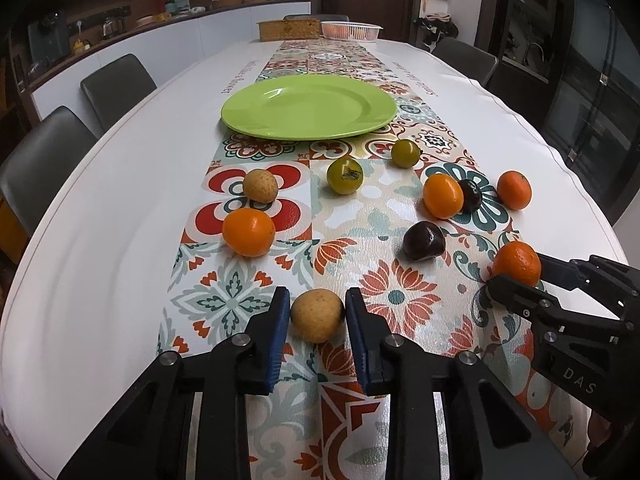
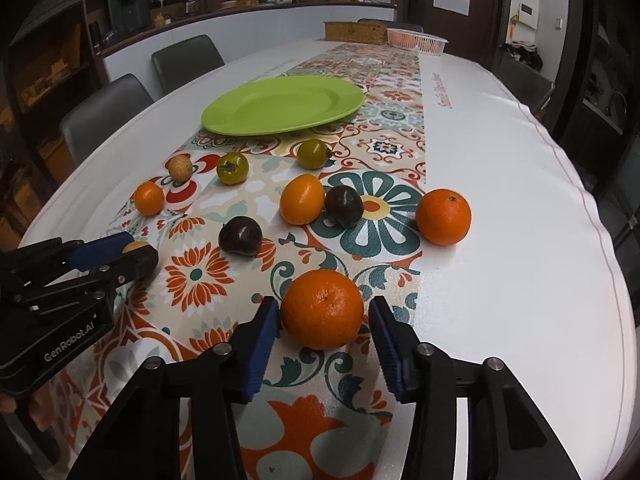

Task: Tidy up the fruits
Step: 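Carry both fruits to the green plate and open both tools to release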

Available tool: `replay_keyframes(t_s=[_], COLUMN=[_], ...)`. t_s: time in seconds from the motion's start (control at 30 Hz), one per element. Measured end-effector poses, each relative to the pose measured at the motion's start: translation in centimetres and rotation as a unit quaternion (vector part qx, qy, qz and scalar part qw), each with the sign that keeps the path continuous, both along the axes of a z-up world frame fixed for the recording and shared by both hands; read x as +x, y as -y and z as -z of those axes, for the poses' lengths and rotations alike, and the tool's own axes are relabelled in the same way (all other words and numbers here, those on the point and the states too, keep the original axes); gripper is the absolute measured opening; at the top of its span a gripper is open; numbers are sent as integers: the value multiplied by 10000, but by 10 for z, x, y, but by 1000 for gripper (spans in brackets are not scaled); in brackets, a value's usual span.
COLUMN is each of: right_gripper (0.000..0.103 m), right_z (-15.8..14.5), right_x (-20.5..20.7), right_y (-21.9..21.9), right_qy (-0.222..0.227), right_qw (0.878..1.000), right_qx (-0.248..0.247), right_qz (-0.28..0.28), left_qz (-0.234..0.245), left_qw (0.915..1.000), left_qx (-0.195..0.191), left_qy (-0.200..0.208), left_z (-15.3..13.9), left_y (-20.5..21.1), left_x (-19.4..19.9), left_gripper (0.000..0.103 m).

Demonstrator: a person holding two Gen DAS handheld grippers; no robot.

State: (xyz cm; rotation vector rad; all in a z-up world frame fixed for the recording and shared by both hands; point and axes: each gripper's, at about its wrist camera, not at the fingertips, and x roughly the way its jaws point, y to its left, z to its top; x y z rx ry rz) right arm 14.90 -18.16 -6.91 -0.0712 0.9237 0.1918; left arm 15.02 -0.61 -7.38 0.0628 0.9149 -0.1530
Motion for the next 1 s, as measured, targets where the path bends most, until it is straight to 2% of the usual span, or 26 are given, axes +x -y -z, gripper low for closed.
replay_keyframes(t_s=[0.27, 0.4, 0.7, 0.87, 1.0], right_gripper=[42, 42, 42, 42, 42], right_z=[-3, -14, -46, -63, -74], right_x=[0, -4, -2, 9, 26], right_y=[-2, -8, -15, -15, -18], right_qy=[97, 314, 699, 887, 957], right_qw=[9999, 9991, 9955, 9934, 9920], right_qx=[7, 37, 251, 341, 352], right_qz=[-134, -284, -588, -650, -748], left_qz=[46, 59, 84, 123, 155], left_qw=[9999, 9998, 9972, 9951, 9944], left_qx=[-100, -145, 16, 96, -10], left_qy=[15, 156, 740, 973, 1046], left_z=[-4, -15, -53, -70, -80], left_y=[0, -1, -1, 0, -3], left_x=[-1, -4, -7, -2, 12], left_gripper=[29, 29, 29, 29, 29])
